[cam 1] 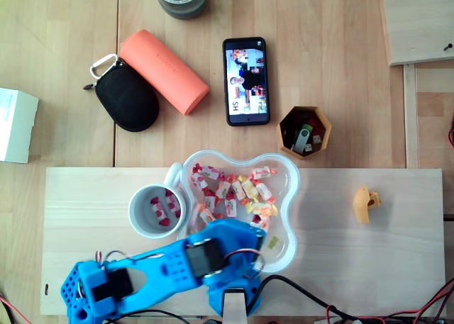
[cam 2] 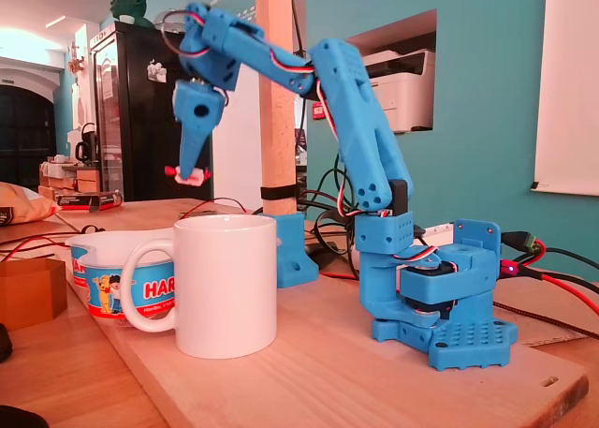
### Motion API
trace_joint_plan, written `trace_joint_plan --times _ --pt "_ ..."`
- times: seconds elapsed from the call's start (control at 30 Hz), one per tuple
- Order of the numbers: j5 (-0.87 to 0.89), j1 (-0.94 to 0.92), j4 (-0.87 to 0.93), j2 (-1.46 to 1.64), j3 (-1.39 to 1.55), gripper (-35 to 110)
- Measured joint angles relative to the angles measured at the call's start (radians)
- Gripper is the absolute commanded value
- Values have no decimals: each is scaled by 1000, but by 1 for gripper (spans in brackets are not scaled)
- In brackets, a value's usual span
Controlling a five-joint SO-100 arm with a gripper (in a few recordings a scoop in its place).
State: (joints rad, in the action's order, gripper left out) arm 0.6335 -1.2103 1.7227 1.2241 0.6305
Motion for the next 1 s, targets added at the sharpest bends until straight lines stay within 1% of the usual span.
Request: trace_joint_plan --times 0.1,0.3,0.4,0.5,0.7,1.0 --pt "21 75 0 75 40 -3" --pt "41 310 0 215 55 -3" --pt "32 426 2 230 64 -3" --pt "32 508 2 235 138 -3" --pt "18 525 2 316 344 -3" --pt "-54 528 3 626 555 -3"
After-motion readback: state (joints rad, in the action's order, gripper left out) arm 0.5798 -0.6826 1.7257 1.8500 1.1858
